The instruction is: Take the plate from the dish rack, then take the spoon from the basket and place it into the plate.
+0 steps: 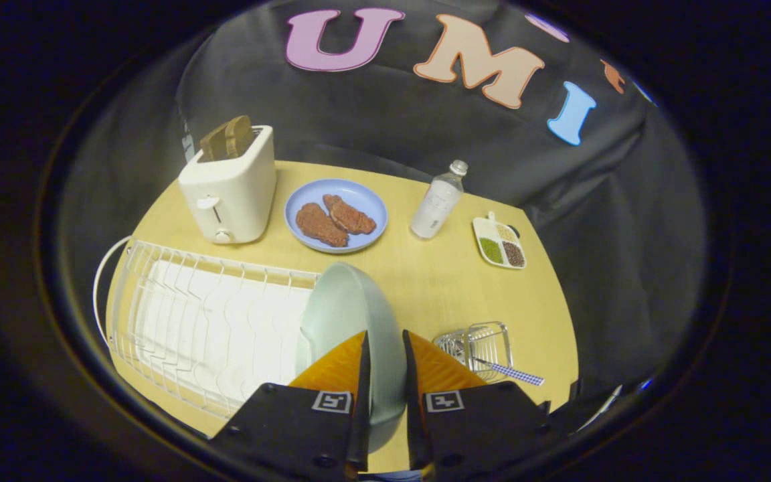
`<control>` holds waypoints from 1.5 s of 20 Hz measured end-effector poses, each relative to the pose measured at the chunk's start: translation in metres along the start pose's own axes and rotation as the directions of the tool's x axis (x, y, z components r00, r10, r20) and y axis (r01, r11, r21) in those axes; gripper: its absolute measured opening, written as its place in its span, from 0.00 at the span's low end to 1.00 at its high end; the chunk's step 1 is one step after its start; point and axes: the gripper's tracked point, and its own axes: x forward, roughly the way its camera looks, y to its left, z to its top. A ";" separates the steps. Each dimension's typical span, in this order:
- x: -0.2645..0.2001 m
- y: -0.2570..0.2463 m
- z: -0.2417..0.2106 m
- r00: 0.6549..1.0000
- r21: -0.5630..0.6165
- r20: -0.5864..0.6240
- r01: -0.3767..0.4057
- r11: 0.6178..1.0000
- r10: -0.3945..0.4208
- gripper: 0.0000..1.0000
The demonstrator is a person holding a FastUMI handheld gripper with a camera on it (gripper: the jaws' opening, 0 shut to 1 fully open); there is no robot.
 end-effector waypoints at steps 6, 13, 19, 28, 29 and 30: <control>-0.020 -0.001 0.017 0.995 -0.100 0.060 0.090 0.991 -0.085 0.26; -0.042 -0.014 0.036 0.987 -0.124 0.138 0.105 0.987 -0.087 0.25; -0.060 -0.040 0.046 0.989 0.019 0.149 -0.027 0.999 0.024 0.20; -0.105 -0.142 0.011 0.952 0.314 0.202 -0.286 0.905 0.231 0.20; -0.107 -0.152 -0.003 0.946 0.334 0.204 -0.309 0.891 0.252 0.20; -0.108 -0.160 -0.020 0.939 0.352 0.204 -0.335 0.874 0.278 0.20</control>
